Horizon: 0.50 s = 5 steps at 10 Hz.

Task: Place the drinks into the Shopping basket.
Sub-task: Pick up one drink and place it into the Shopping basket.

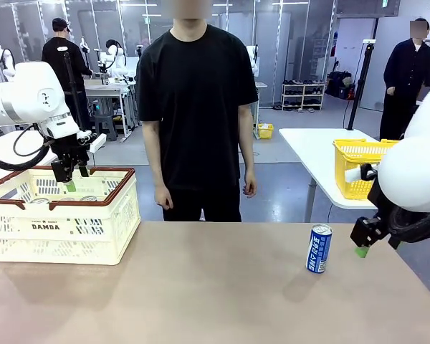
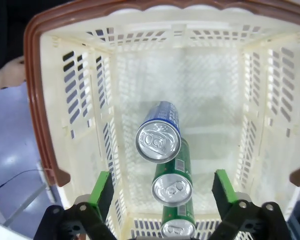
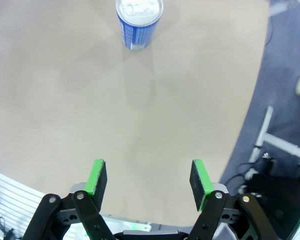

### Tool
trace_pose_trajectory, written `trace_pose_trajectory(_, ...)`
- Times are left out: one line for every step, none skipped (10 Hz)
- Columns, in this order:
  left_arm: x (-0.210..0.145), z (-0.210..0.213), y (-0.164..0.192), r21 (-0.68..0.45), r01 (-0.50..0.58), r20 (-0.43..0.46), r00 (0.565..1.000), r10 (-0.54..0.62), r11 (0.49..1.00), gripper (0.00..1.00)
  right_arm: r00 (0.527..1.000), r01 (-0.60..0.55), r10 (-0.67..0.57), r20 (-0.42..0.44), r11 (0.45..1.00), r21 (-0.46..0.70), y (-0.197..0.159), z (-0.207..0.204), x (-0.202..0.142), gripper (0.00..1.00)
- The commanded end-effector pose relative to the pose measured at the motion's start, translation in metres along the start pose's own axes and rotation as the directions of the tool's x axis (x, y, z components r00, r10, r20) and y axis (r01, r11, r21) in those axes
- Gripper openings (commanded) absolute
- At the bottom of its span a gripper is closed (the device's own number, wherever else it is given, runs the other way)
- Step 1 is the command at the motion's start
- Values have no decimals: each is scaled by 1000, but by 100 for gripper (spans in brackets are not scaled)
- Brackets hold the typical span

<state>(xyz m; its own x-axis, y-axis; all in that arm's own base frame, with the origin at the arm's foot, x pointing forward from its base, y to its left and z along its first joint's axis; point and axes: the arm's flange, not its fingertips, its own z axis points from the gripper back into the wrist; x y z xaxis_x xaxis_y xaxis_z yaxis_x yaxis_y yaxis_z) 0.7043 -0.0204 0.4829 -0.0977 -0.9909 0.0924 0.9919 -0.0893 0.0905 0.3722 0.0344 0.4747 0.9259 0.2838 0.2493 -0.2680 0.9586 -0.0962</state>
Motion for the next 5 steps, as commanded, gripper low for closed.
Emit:
trace_pose_trajectory(-3, 10, -17, 24, 36, -30, 999, -35, 999, 100, 996, -75, 77, 39, 996, -57, 0, 9, 30, 84)
trace_pose_trajectory(-5, 21, -38, 50, 45, -24, 999, -44, 998, 100, 995, -92, 95, 38, 994, -62, 0, 10, 47, 84)
trace_pose_trajectory(-10, 33, -66, 72, 39, -31, 999, -37, 997, 100, 990, -136, 137, 35, 990, -31, -2, 8, 64, 84)
trace_pose_trajectory(-12, 46, -88, 118, 46, -51, 998, -40, 992, 100, 988, -152, 153, 16, 988, -18, -4, 3, 78, 84)
trace_pose_trajectory(-16, 56, -106, 131, 53, -87, 995, -42, 990, 100, 986, -164, 164, -5, 986, -14, -5, -3, 92, 84)
